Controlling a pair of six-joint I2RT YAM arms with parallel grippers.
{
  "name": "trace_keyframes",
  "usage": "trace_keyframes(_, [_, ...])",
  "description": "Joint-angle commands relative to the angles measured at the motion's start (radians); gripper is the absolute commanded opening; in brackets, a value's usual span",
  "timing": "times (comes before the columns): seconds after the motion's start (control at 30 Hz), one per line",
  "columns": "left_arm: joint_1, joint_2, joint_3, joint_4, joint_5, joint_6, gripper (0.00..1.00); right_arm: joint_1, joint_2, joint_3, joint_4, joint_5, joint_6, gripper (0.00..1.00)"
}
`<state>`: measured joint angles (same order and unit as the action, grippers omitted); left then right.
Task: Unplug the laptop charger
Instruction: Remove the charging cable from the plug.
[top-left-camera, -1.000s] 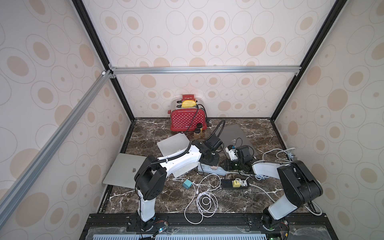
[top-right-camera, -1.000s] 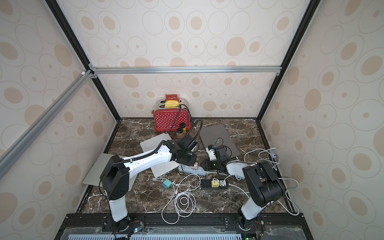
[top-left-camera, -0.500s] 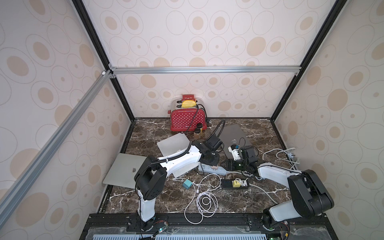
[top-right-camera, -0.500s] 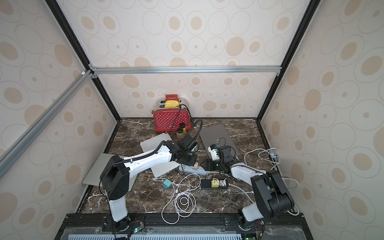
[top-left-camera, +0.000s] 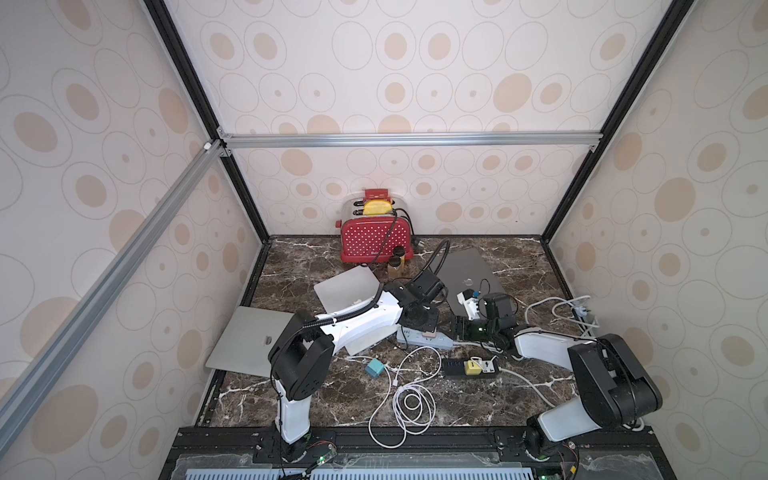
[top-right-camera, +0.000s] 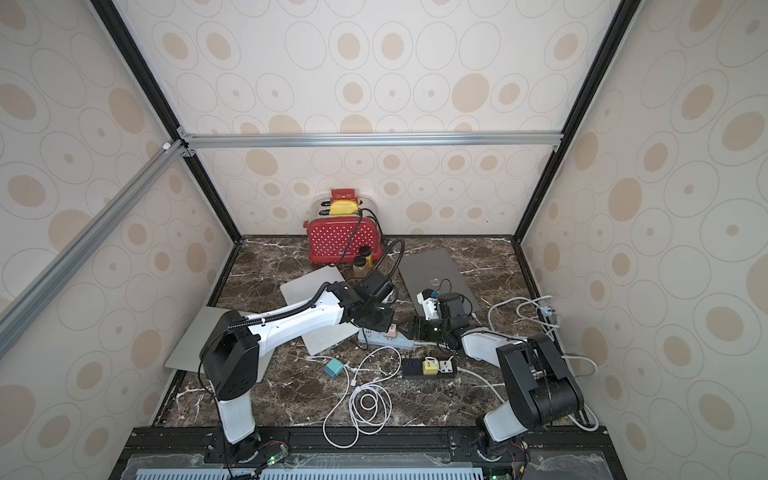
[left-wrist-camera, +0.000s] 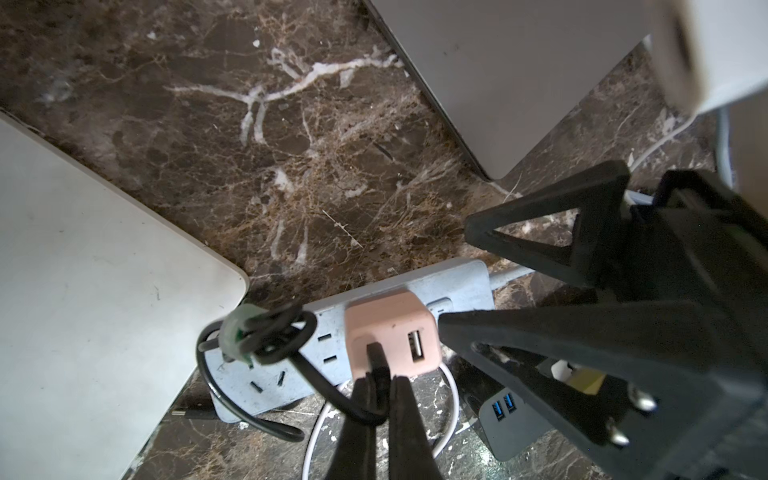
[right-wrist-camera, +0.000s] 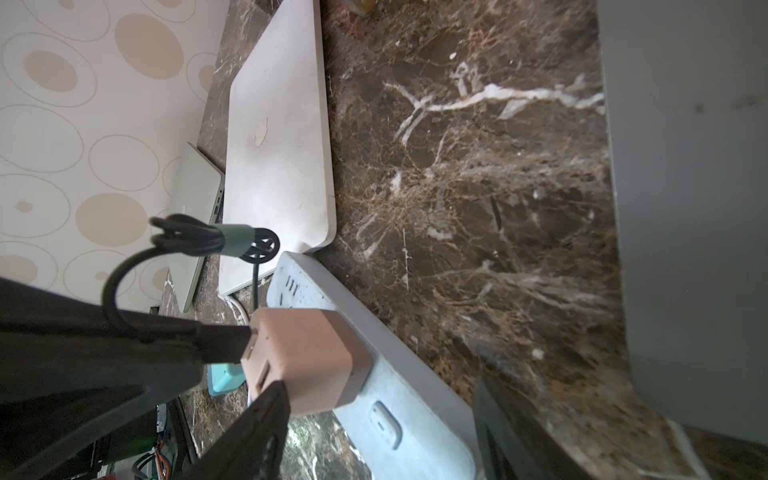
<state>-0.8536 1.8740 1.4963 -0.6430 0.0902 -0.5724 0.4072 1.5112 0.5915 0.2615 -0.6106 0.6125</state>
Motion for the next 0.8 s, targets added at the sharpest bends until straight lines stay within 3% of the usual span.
trace_keyframes(0.0, [0.003, -0.021, 0.001, 0.000, 0.000, 0.000, 0.00, 0.006, 0.020, -0.003, 0.076, -0.060, 0.026, 0.74])
trace_keyframes(0.17, [0.003, -0.017, -0.002, 0.000, 0.000, -0.003, 0.00, 0.006, 0.006, -0.007, 0.089, -0.081, 0.037, 0.74])
trace_keyframes(0.47, [0.002, -0.010, 0.019, 0.000, 0.006, -0.004, 0.00, 0.019, 0.021, 0.028, -0.066, -0.036, -0.058, 0.73])
trace_keyframes(0.77, [0.003, -0.005, 0.022, 0.000, 0.009, -0.006, 0.00, 0.022, 0.097, 0.036, -0.023, -0.046, -0.048, 0.73])
